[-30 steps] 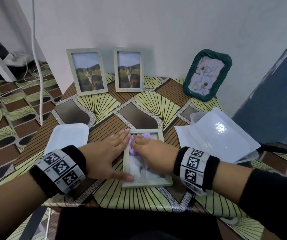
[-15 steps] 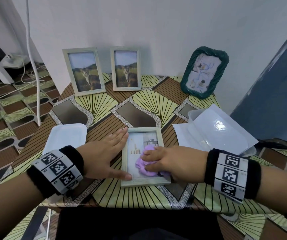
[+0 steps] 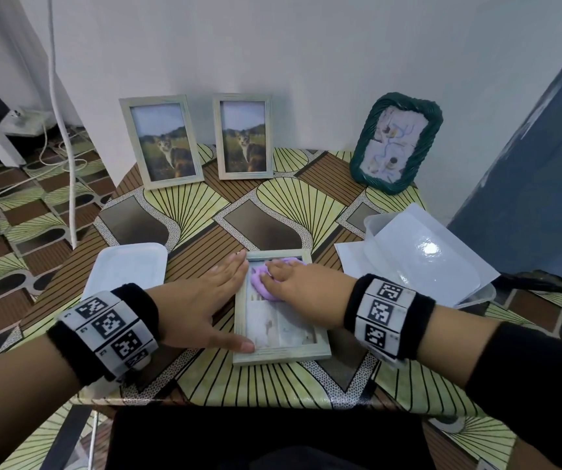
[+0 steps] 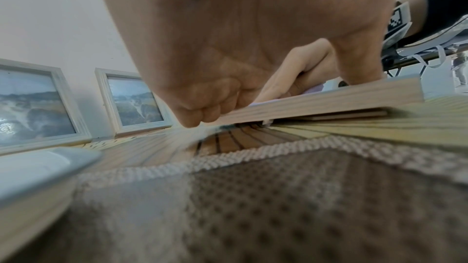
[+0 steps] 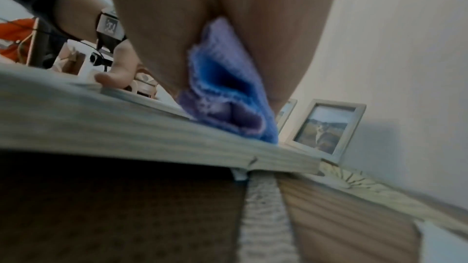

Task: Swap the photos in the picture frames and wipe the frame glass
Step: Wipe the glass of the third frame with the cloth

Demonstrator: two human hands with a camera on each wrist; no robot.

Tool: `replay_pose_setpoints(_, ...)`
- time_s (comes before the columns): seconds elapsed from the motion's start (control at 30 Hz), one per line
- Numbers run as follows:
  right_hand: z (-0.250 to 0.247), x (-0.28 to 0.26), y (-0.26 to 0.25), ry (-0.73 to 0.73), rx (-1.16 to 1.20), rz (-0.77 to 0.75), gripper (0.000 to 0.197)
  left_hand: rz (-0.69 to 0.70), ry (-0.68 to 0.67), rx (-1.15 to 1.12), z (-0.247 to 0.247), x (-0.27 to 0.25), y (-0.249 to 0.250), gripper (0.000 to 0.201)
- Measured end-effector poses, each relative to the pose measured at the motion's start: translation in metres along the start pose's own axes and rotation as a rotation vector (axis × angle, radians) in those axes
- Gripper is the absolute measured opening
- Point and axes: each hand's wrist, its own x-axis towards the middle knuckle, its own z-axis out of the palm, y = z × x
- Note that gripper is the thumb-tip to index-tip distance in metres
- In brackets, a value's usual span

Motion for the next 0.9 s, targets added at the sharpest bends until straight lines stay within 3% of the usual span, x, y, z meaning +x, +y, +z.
replay_pose_setpoints(0.17, 0.01, 0.008, -0.012, 0.054, 0.215, -0.028, 0.064, 0.001, 0.013, 0.001, 0.001, 0.001, 0.001, 0.126)
replay_pose_setpoints(0.33, 0.017, -0.011, -0.005, 0.099, 0.319, -0.21, 0.059, 0.007, 0.034, 0.027, 0.003, 0.001, 0.0, 0.127)
replay_pose_setpoints(0.5, 0.009, -0.042, -0.004, 0.025, 0.434, -0.282, 0.066, -0.002, 0.056, 0.029, 0.004, 0.001, -0.001, 0.129)
replay_pose_setpoints(0.57, 0.003, -0.049, 0.001, 0.009, 0.386, -0.276, 0.056, -0.007, 0.062, 0.022, 0.005, 0.001, -0.001, 0.13)
replay_pose_setpoints(0.7, 0.005, -0.049, 0.004, 0.006, 0.077, -0.241, 0.026, -0.009, 0.043, 0.003, 0.004, 0.0, -0.002, 0.131)
replay_pose_setpoints(0.77, 0.01, -0.047, 0.003, -0.029, 0.039, -0.175, 0.029, -0.004, 0.04, -0.001, 0.004, 0.0, -0.003, 0.132)
replay_pose_setpoints(0.9, 0.011, -0.037, 0.004, 0.149, -0.02, -0.155, 0.031, -0.001, 0.04, -0.009, 0.005, 0.001, -0.003, 0.132)
